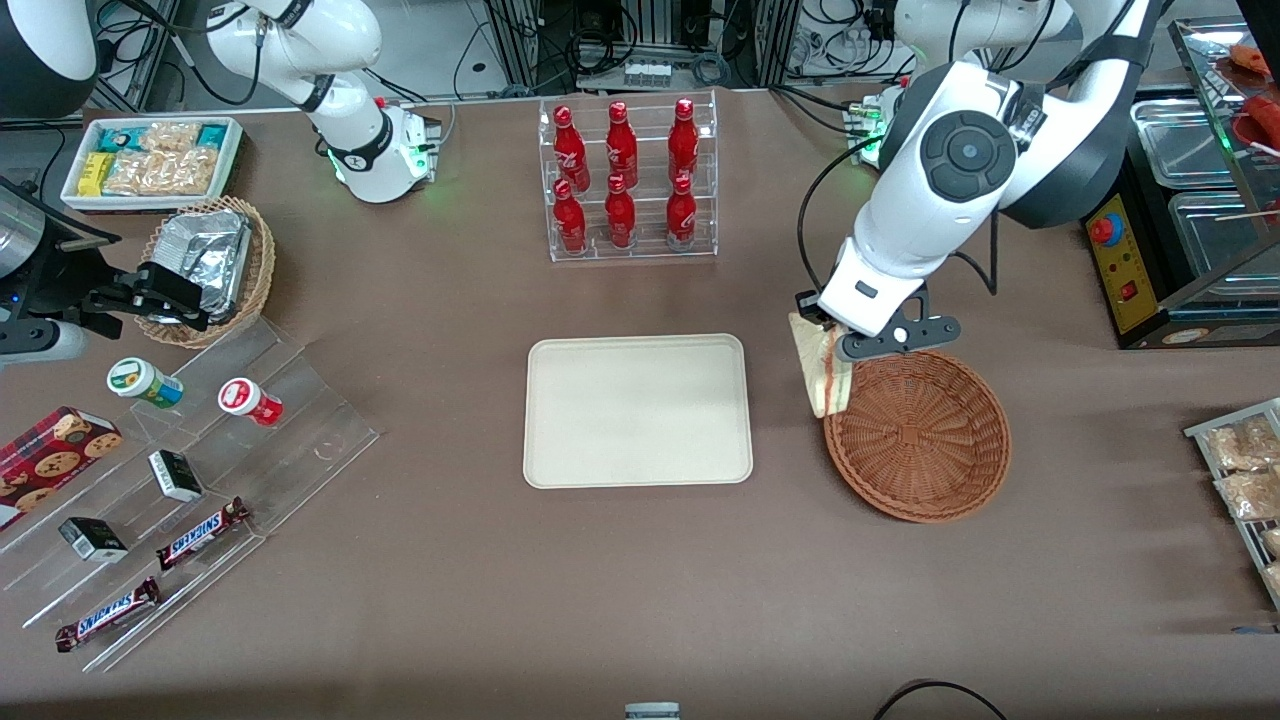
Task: Place sandwich from basket to tray
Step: 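Lift the sandwich out of the basket with the left gripper, then carry the held sandwich over the cream tray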
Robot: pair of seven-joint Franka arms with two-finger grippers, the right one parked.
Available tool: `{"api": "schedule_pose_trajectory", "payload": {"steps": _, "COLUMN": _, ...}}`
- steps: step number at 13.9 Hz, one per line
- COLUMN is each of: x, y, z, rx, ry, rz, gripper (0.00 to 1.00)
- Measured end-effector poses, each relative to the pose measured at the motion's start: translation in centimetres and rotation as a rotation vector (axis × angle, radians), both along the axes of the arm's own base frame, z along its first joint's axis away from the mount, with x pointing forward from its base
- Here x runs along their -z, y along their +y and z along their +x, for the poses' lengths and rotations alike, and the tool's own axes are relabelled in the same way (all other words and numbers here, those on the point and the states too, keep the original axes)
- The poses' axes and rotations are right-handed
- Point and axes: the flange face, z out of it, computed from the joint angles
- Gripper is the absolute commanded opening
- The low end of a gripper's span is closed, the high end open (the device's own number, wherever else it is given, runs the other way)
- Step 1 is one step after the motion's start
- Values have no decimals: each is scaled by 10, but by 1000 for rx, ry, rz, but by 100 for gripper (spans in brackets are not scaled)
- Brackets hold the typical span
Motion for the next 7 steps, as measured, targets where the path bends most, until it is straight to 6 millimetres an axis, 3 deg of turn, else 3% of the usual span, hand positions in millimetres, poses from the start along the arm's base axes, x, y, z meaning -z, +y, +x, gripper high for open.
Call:
{"api": "schedule_pose_trajectory", "payload": {"steps": 3, "x": 22, "y": -35, "z": -4, "rx": -12, "ry": 6, "rz": -32, "gripper": 0}}
{"api": "schedule_pose_trajectory", "payload": {"steps": 7, "x": 50, "y": -98, "z": -34, "rx": 9, "ry": 12, "rz": -13, "gripper": 0}}
